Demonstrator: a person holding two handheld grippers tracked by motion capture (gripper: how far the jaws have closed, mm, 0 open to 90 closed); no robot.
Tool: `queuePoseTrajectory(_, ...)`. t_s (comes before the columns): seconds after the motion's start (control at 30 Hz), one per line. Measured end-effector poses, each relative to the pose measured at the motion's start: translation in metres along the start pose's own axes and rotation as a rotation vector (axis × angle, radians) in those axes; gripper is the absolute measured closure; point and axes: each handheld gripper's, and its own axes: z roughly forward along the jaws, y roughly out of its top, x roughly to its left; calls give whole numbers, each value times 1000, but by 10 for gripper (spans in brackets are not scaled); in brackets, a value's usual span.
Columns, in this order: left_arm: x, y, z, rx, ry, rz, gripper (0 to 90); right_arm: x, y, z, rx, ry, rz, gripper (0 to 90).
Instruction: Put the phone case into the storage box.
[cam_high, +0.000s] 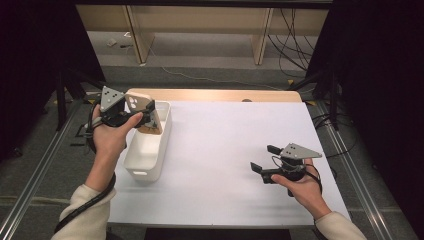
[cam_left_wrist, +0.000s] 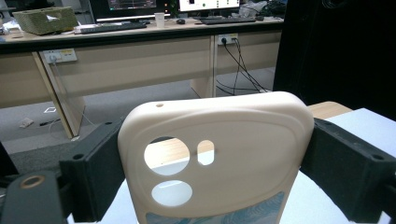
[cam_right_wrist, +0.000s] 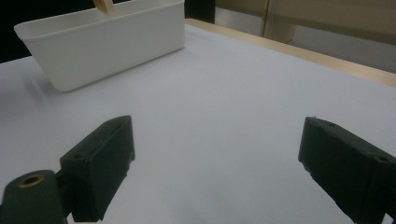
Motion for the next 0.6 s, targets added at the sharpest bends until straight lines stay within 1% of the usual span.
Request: queuePoseTrajectory(0.6, 3, -5, 3, 13, 9, -2, 109, 0, 0, 0, -3, -2, 0, 115)
